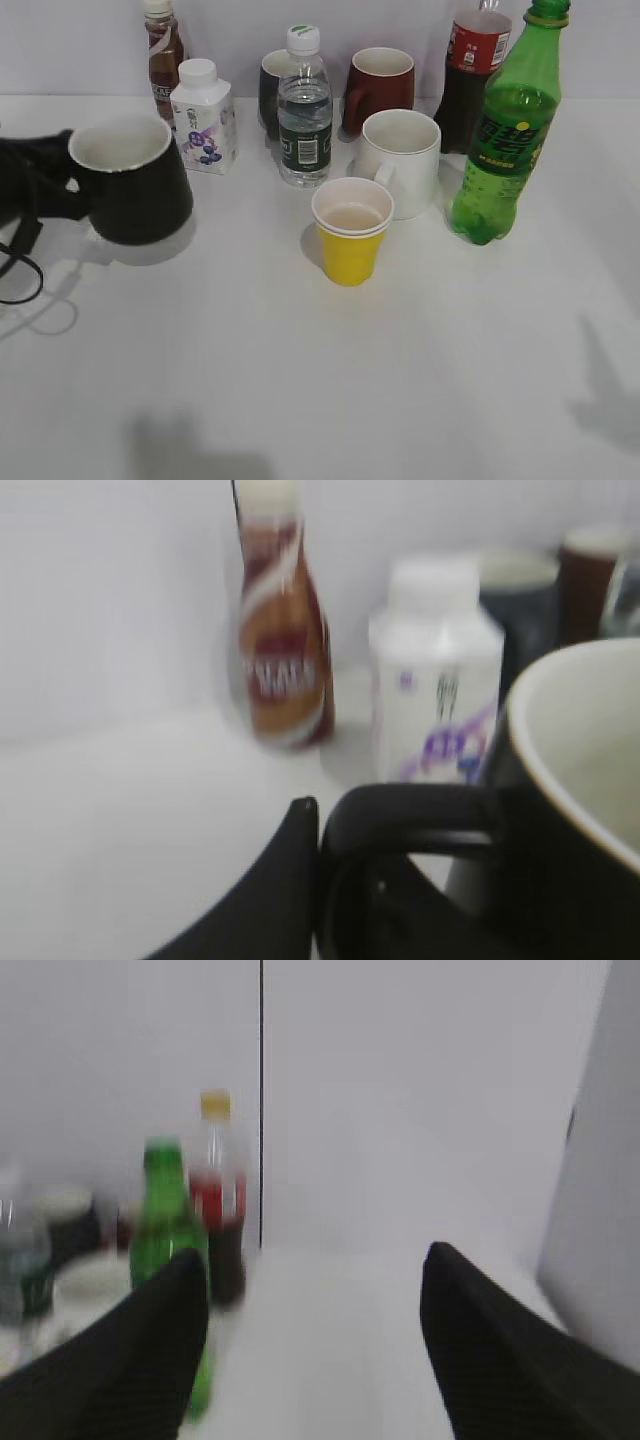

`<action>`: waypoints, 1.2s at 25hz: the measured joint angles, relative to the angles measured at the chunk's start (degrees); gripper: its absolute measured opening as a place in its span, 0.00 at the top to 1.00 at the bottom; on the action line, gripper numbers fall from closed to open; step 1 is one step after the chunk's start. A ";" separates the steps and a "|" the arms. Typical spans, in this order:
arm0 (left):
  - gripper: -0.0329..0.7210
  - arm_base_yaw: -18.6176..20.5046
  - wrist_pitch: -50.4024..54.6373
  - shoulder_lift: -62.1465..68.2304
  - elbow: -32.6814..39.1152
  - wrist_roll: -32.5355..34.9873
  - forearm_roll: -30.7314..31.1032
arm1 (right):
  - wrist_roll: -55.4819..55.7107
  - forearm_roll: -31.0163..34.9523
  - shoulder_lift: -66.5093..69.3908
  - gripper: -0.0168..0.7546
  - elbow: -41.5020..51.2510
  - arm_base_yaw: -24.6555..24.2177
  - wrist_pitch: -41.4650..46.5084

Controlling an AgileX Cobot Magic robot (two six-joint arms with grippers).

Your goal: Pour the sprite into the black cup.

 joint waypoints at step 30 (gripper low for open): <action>0.89 0.00 12.66 -18.06 0.48 0.00 2.17 | 20.10 -28.56 78.79 0.12 9.19 0.30 -72.60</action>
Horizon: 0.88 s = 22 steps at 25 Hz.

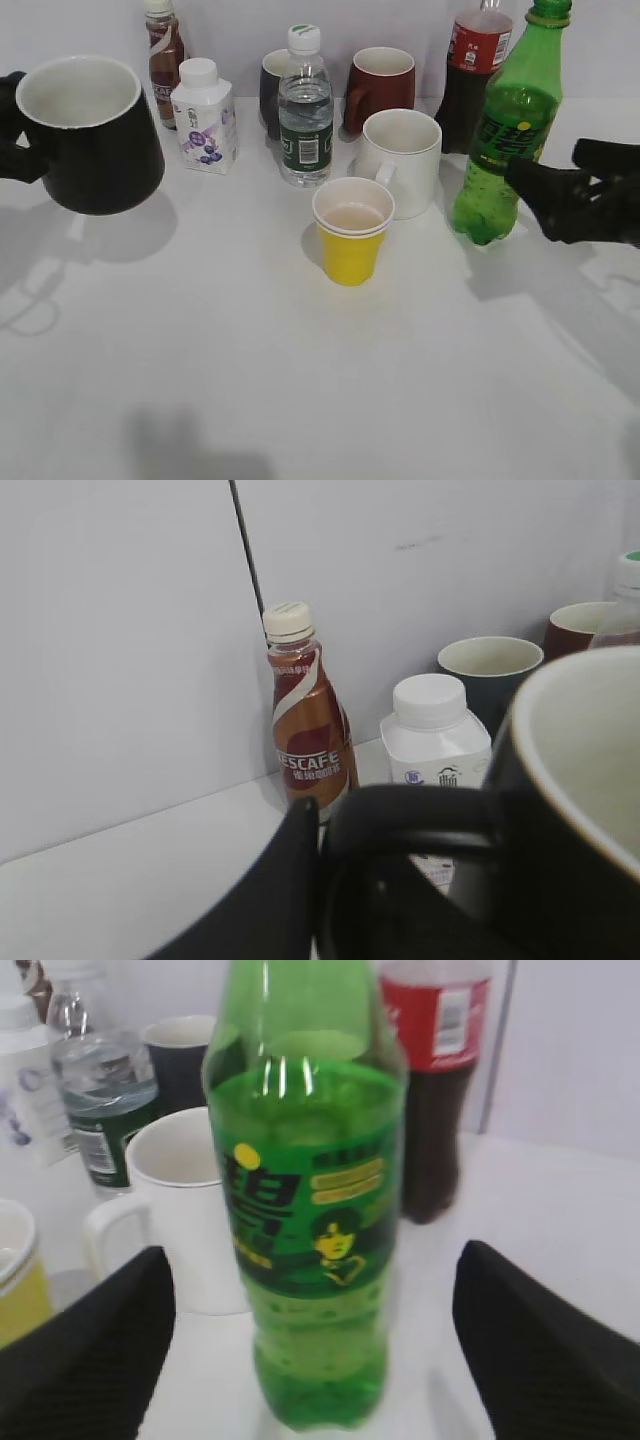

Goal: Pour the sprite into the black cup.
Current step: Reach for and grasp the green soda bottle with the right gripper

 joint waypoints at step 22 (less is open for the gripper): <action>0.89 -15.64 23.81 -5.75 -4.11 -1.98 2.55 | 5.10 -16.94 4.39 0.43 -21.38 9.62 25.99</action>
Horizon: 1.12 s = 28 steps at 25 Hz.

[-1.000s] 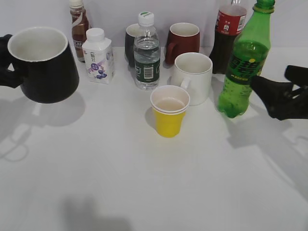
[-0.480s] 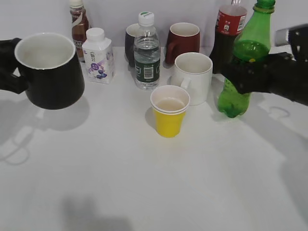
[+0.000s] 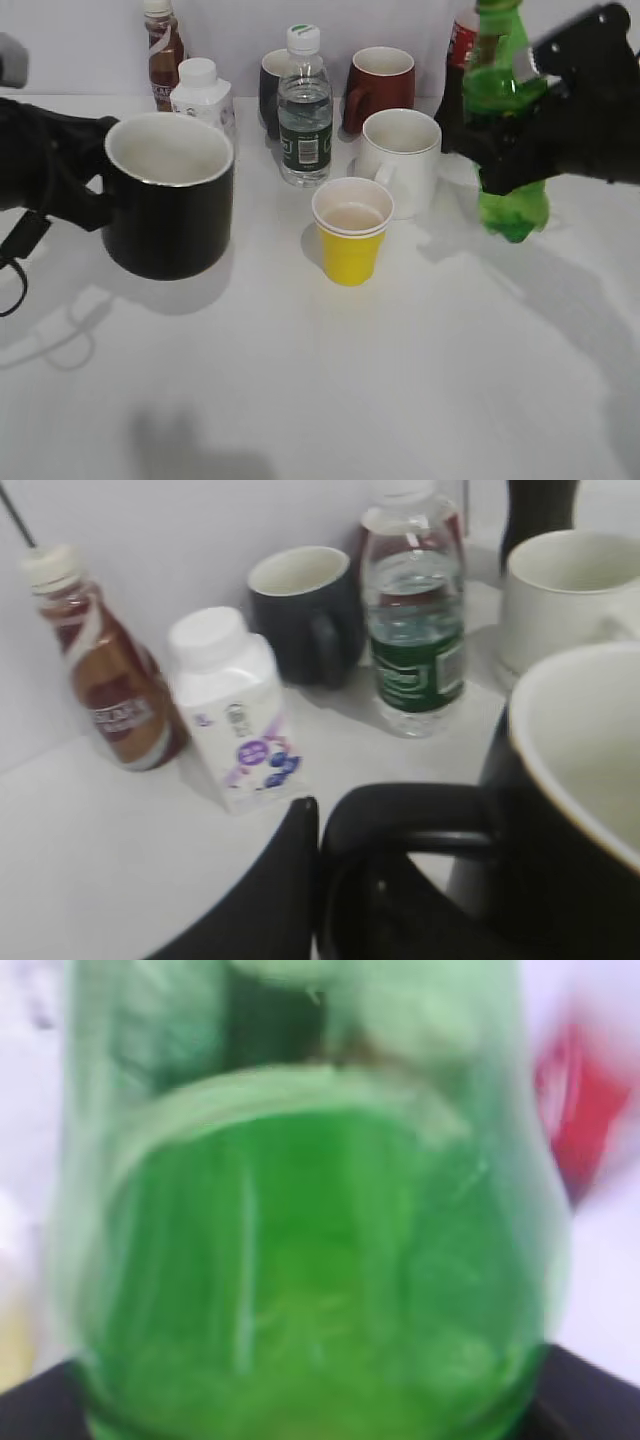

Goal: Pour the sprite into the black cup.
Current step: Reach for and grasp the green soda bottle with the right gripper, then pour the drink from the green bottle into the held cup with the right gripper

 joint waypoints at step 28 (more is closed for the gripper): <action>0.89 -13.01 19.47 -0.46 -13.84 -0.11 -2.63 | -16.57 -37.89 -5.88 0.43 -15.35 31.47 45.85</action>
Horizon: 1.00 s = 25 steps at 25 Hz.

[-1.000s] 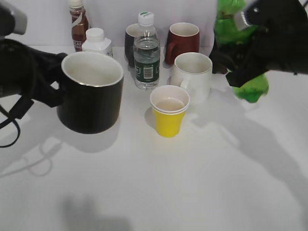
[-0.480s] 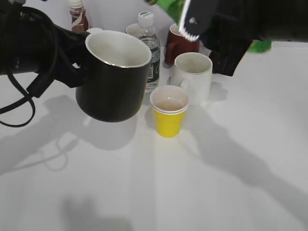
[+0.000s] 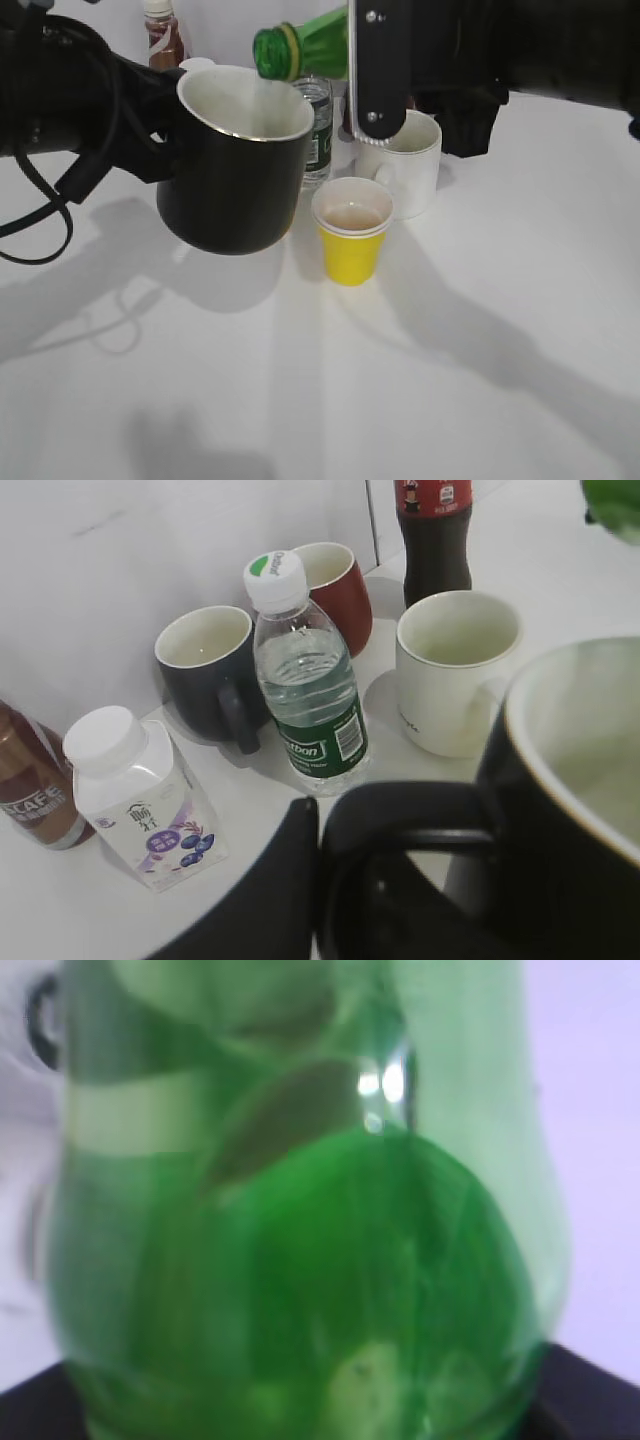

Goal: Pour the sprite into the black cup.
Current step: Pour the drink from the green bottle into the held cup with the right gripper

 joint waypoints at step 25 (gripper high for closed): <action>0.89 -0.46 0.17 0.00 0.00 0.00 0.00 | 0.04 -19.16 0.41 0.43 -0.59 0.16 3.53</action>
